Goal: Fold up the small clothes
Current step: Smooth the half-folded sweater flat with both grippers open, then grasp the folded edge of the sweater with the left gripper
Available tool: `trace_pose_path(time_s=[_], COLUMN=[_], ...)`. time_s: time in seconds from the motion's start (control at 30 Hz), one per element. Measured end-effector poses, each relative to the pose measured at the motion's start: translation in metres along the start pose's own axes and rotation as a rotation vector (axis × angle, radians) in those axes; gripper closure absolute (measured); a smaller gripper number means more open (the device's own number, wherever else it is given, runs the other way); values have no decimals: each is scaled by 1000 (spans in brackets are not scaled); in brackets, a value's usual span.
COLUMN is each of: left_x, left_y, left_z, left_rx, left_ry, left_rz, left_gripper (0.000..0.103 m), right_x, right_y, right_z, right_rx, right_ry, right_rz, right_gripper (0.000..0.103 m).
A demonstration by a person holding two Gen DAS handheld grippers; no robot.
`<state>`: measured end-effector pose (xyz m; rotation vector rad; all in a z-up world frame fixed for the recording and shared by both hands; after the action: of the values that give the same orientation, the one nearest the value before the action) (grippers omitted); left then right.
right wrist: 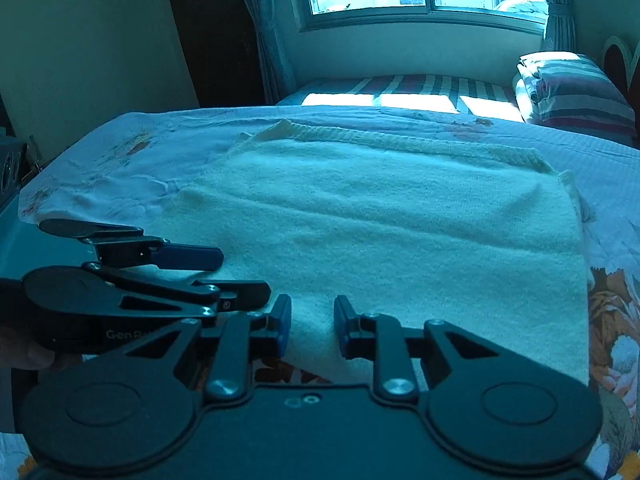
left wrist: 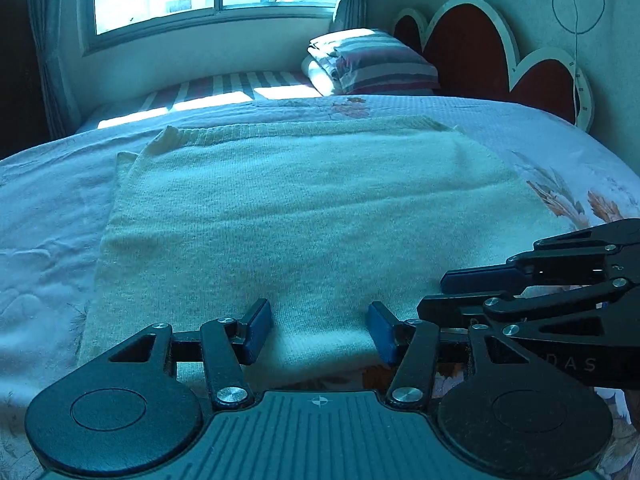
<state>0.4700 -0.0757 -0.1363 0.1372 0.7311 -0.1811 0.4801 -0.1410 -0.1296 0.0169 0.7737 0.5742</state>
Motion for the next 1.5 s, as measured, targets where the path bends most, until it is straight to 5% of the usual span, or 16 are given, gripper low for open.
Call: trace_pose_path(time_s=[0.13, 0.43, 0.53, 0.73, 0.87, 1.13, 1.23, 1.5], left_x=[-15, -46, -57, -35, -22, -7, -3, 4], left_y=[-1, 72, 98, 131, 136, 119, 119, 117], left_z=[-10, -37, -41, -56, -63, -60, -63, -70], left_rx=[102, -16, -214, -755, -908, -964, -997, -1036], left_ry=[-33, -36, -37, 8, -17, -95, -94, -127], left_rz=[60, 159, 100, -132, -198, -200, -148, -100], left_gripper=[42, 36, 36, 36, 36, 39, 66, 67], right_x=[0, -69, -85, -95, -88, -38, -24, -10], right_y=[-1, -79, -81, -71, -67, -60, -56, -49], right_z=[-16, -46, -42, -46, -40, 10, 26, 19], right_rx=[-24, 116, 173, 353, 374, 249, 233, 228], right_ry=[19, -14, -63, -191, -235, -222, -219, -180], right_rz=[-62, -219, -201, -98, -134, -92, -63, -39], right_gripper=[79, 81, 73, 75, 74, 77, 79, 79])
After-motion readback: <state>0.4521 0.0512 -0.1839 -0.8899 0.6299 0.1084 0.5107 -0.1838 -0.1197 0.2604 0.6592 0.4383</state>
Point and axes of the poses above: each gripper's, at about its wrist camera, not at the fingertips, and x roughly the way its jaws point, y to its left, z to its top, the point moved 6 cm from there along x, roughly the way its jaws point, and after that the axes turned 7 degrees about z, right-handed, at the moved point
